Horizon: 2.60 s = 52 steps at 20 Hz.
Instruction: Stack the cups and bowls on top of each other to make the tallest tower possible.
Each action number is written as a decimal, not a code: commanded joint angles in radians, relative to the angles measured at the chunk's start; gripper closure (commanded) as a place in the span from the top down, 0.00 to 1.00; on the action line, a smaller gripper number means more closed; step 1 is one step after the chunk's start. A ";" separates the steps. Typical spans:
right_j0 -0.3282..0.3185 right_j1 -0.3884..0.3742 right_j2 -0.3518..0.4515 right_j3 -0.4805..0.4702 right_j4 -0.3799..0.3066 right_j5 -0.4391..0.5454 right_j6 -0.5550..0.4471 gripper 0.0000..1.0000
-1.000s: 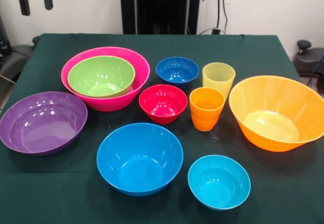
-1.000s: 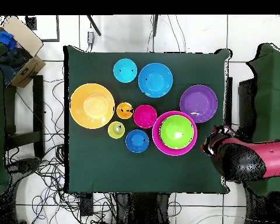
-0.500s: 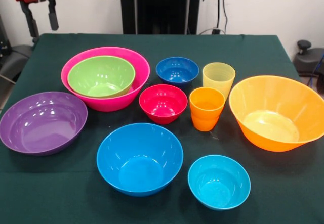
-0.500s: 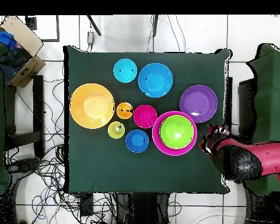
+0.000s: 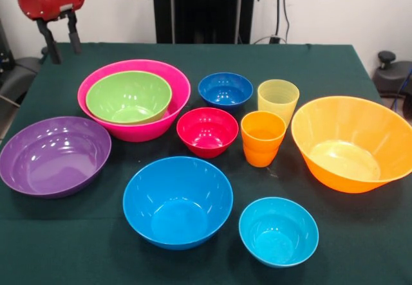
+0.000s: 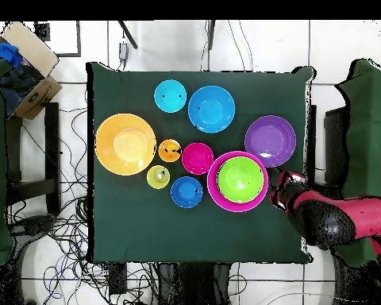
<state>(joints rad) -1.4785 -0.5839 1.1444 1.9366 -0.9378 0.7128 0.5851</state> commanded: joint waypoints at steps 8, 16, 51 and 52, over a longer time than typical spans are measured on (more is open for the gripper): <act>0.014 0.082 0.033 -0.122 -0.035 0.027 -0.567 1.00; 0.013 0.129 0.017 -0.138 -0.030 -0.011 -0.614 1.00; -0.040 0.471 0.007 -0.333 -0.007 -0.012 -1.107 1.00; -0.038 0.470 0.005 -0.335 -0.003 -0.014 -1.112 1.00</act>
<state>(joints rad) -1.5507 -0.1587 1.1864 1.7081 -0.9330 0.6385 -0.2785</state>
